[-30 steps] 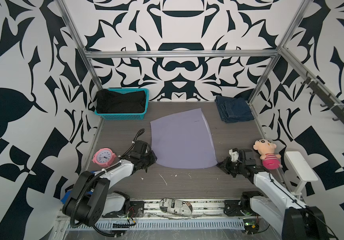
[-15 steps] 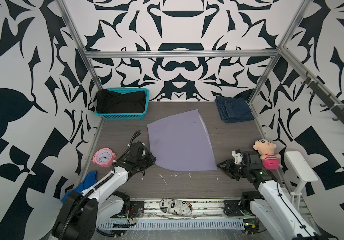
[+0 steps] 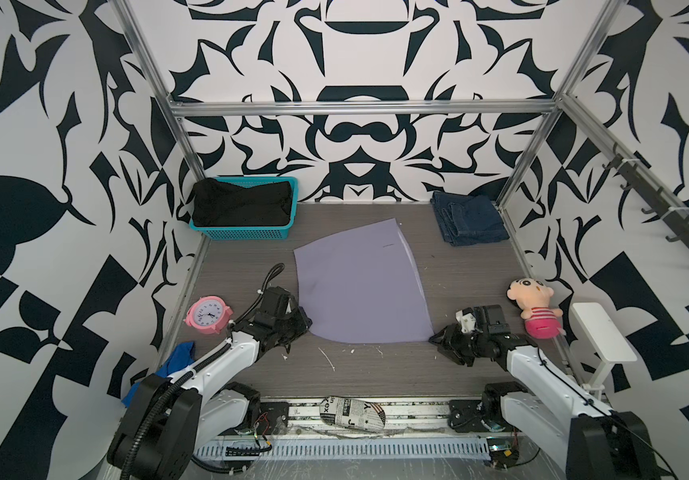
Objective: Fold and stack the skirts
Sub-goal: 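Grasp the near edge of the lavender skirt with both grippers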
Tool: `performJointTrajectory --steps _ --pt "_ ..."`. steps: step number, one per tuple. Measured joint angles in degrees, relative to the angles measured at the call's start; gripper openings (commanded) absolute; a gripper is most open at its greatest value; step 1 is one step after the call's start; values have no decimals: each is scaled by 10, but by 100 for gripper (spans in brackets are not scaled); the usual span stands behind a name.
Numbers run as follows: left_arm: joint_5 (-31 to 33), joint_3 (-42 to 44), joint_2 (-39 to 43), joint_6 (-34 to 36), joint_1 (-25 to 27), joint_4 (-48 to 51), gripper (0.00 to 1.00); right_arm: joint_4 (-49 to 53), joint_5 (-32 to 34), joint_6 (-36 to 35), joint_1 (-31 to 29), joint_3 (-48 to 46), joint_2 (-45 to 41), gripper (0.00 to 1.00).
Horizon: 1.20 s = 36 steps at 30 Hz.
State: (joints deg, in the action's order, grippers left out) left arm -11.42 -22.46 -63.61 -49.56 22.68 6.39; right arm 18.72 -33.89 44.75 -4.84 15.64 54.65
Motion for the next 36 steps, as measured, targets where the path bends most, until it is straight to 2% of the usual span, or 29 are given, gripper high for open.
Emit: performJointTrajectory --steps 4,11,13,16,21,29,31,34,36 --pt "-2 0 -6 0 0 -1 0 -62 -6 14 -16 0 38 42" --pt "-4 0 -12 0 0 -2 0 -105 17 37 -24 0 61 26" --pt "-6 0 -15 0 0 -3 0 -111 24 41 -24 0 62 26" --pt "-8 0 -17 0 0 -4 0 -119 29 46 -24 0 68 36" --pt "-12 0 -18 0 0 -10 0 -134 32 57 -24 0 70 36" --pt "-17 0 -24 0 0 -17 0 -132 71 77 -25 -9 54 19" --pt "-19 0 -26 0 0 -21 0 -141 76 80 -25 -9 62 20" --pt "-20 0 -29 1 0 -25 0 -165 74 85 -26 -9 73 31" --pt "-21 0 -30 1 0 -27 0 -182 71 89 -27 -8 79 34"
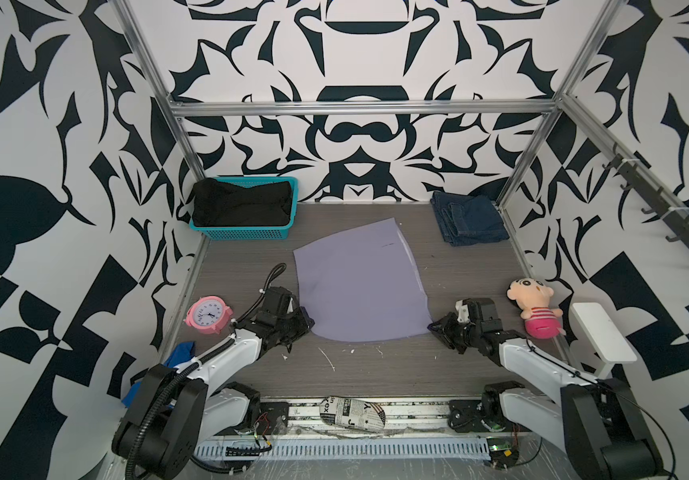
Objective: Fold and stack the skirts
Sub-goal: 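Grasp the near edge of the lavender skirt with both grippers, then lift the near edge with both grippers and fold it toward the far edge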
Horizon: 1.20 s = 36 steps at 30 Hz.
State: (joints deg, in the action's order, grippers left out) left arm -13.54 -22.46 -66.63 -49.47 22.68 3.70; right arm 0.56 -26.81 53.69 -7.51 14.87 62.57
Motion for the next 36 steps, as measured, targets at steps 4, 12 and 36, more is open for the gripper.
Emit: performJointTrajectory --steps 4,12,36 --pt "-2 0 -4 0 0 -3 0 -14 0 10 -7 1 2 43" --pt "-11 0 -14 2 0 -17 0 -59 25 40 -17 -8 14 34" --pt "-13 0 21 -10 1 -1 0 123 59 26 -31 9 -176 0"
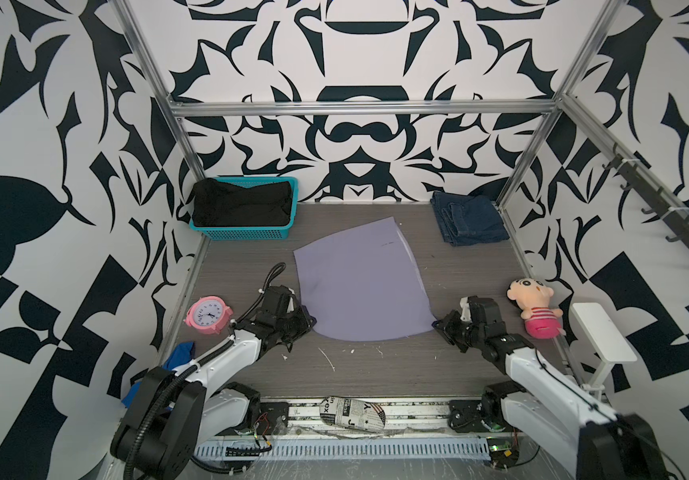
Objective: Fold and stack the skirts
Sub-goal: 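Lift the near edge with both grippers and fold it toward the far edge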
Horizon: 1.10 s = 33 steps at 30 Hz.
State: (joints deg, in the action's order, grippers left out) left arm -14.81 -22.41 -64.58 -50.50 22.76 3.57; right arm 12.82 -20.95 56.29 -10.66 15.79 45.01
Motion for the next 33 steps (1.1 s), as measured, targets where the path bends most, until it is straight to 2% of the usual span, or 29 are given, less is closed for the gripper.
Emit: performJointTrajectory --steps 5,9,12,17,23,28,33 --pt "7 15 62 -22 1 30 0 145 -4 -7 0 9 -156 0" --pt "12 12 92 -26 1 59 0 196 -11 -8 0 35 -184 0" --pt "16 -3 89 -25 1 82 0 200 -13 -21 0 77 -137 0" --pt "18 -64 52 -17 -8 118 0 168 -10 -65 0 198 -2 0" --pt "-12 -174 -11 -2 -68 153 0 113 0 -123 0 344 152 0" --pt "-52 -271 -107 20 -119 188 0 77 13 -165 -1 427 247 0" --pt "-80 -360 -226 57 -139 228 0 33 21 -182 -2 468 335 0"
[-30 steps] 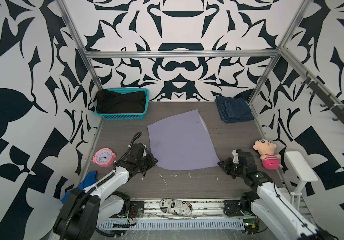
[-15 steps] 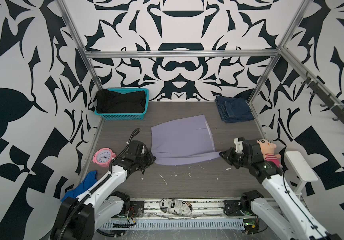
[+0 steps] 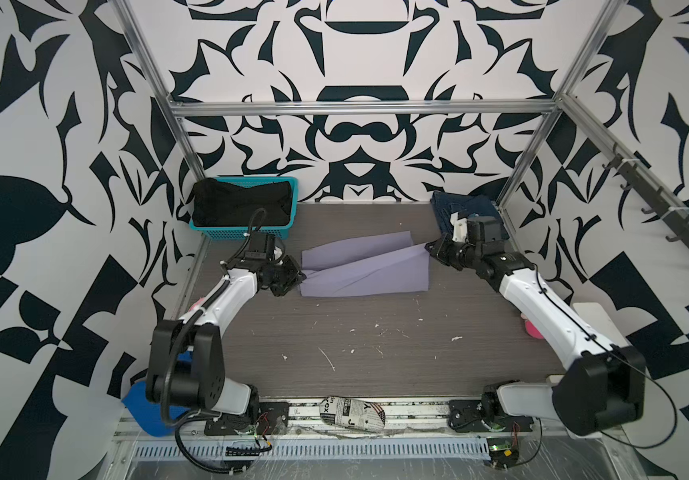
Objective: Fold and stack the skirts
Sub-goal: 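Lift the near edge with both grippers and fold it toward the far edge, then lay the folded edge down at the far side and open both grippers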
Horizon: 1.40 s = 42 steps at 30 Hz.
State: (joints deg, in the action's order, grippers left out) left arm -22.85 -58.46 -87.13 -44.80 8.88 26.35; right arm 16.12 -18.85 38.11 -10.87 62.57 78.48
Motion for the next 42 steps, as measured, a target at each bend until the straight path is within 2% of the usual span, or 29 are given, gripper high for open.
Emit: performJointTrajectory --steps 7,21,28,30,31,32,33,35,38,39,40,42 --pt "-6 -70 -77 39 -9 36 0 -30 11 -12 0 45 101 0" --pt "-12 -202 -187 87 -27 89 0 -69 8 -19 9 158 229 0" --pt "-7 -280 -253 114 -32 117 5 -75 6 -17 12 208 294 0" --pt "-5 -316 -283 123 -35 132 11 -79 6 -14 13 223 313 0" --pt "-3 -337 -300 130 -37 139 20 -80 6 -12 13 231 323 2" --pt "-3 -359 -317 137 -38 151 30 -82 7 -10 13 238 333 14" --pt "-1 -378 -328 144 -39 170 38 -82 8 -6 14 245 341 21" --pt "4 -424 -349 153 -39 221 65 -80 15 2 15 263 360 28" --pt "14 -488 -374 160 -39 294 68 -71 24 9 20 301 386 30" --pt "22 -503 -377 162 -39 303 73 -69 25 10 22 312 392 30" --pt "34 -517 -378 166 -39 300 79 -67 26 12 23 322 396 32" --pt "50 -532 -373 167 -43 280 78 -65 27 13 26 332 397 33"
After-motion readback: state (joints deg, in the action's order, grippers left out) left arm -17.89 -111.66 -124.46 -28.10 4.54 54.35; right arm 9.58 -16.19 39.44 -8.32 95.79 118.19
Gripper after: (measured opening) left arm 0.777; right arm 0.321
